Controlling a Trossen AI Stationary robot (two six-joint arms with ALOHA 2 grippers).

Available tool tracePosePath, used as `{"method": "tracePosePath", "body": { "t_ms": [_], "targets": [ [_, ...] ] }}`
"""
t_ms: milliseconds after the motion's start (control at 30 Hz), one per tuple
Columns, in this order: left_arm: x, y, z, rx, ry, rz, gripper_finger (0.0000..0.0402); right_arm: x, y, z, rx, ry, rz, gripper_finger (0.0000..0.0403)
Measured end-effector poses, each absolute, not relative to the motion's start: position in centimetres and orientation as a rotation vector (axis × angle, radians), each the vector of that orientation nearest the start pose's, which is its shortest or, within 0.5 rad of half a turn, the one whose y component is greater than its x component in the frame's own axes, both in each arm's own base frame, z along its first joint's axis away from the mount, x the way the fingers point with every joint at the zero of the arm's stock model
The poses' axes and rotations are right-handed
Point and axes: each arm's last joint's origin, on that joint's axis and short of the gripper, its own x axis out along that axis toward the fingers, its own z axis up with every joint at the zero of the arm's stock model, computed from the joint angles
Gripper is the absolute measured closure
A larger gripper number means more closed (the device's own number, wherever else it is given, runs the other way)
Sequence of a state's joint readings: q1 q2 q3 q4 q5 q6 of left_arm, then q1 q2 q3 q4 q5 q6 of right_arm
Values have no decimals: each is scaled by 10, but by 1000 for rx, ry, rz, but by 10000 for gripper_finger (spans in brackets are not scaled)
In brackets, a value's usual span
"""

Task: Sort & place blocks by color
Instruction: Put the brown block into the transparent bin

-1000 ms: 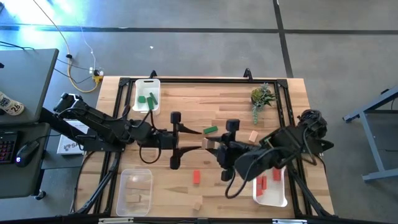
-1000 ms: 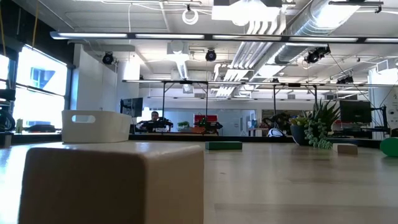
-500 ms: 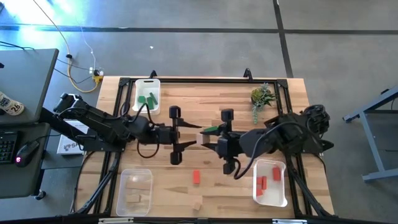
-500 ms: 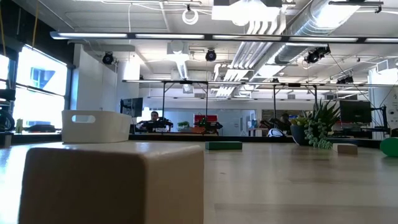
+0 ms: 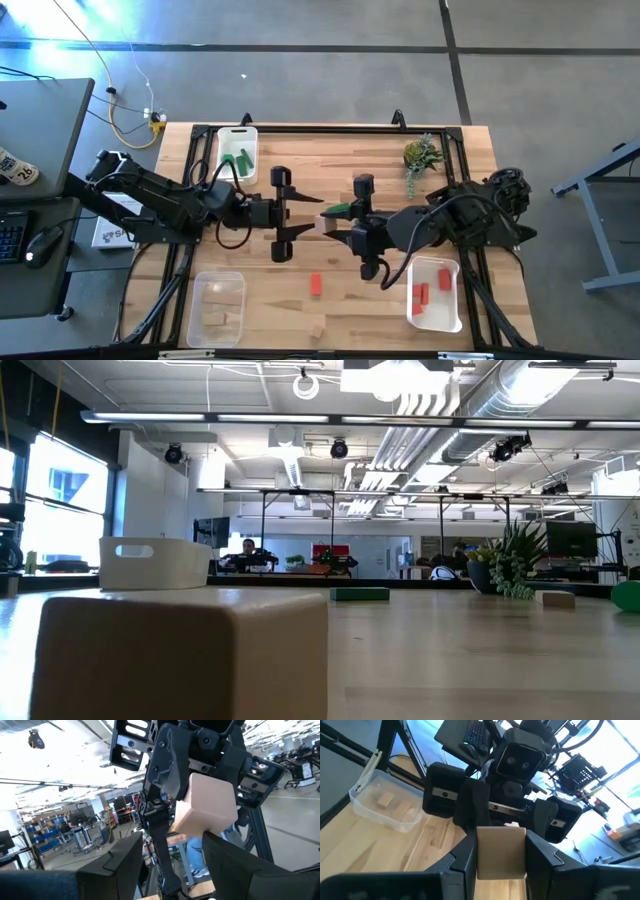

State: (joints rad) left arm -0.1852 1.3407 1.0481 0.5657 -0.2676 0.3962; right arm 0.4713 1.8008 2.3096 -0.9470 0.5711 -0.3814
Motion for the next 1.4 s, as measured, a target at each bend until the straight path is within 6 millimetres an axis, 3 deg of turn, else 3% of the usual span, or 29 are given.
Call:
{"method": "tracePosePath", "body": {
  "t_ms": [567, 833, 1400],
  "targets": [
    [303, -30, 372, 342, -225, 198, 206, 318, 121, 495, -601, 444, -73, 301],
    [305, -12, 368, 374, -161, 287, 206, 312, 115, 500, -634, 436, -100, 301],
    [305, -4, 369, 370, -198, 185, 206, 323, 81, 496, -532, 483, -43, 301]
  ]
}}
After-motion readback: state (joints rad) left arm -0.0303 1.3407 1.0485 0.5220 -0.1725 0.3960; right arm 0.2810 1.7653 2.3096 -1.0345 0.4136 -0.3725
